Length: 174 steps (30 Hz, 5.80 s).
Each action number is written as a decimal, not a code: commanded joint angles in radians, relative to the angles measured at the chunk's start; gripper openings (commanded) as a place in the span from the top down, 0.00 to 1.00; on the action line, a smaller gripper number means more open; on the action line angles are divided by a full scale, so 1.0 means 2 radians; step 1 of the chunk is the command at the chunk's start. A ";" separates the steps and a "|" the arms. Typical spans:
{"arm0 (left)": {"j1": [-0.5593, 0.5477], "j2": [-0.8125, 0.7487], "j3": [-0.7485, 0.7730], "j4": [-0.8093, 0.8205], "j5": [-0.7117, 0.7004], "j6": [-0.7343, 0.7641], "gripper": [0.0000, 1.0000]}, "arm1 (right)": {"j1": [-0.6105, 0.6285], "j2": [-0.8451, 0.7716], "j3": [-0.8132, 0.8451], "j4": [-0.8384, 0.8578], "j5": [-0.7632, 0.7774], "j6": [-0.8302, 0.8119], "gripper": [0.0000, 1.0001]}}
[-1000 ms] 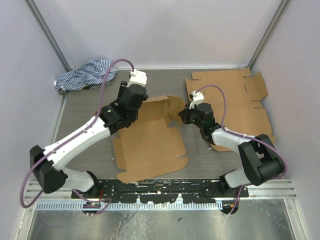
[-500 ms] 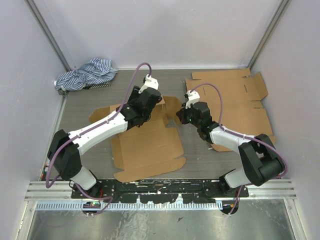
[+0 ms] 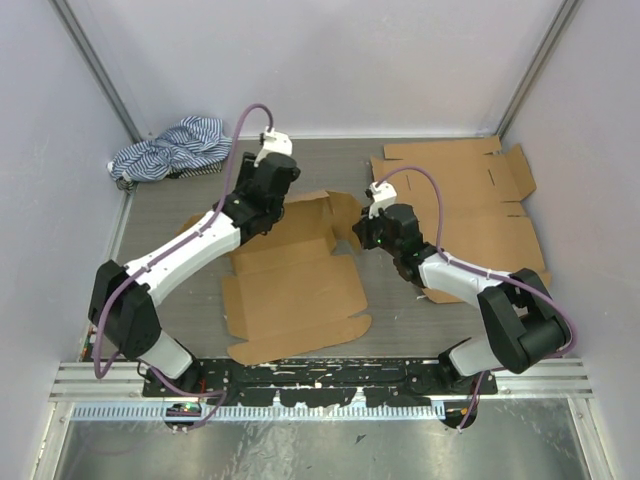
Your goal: Fold the paper box
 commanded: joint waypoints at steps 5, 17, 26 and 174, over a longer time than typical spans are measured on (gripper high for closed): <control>0.052 -0.019 -0.063 0.062 0.061 -0.041 0.49 | 0.015 0.000 0.004 0.001 0.010 -0.020 0.99; 0.024 0.046 -0.073 0.067 0.005 -0.029 0.50 | 0.032 0.026 0.030 -0.013 0.005 -0.027 0.99; 0.013 0.067 -0.071 0.062 -0.005 -0.027 0.51 | 0.032 0.024 0.044 -0.035 -0.015 -0.032 0.96; 0.135 -0.081 0.041 -0.279 0.195 -0.208 0.49 | -0.015 0.126 0.352 -0.453 0.003 0.063 0.99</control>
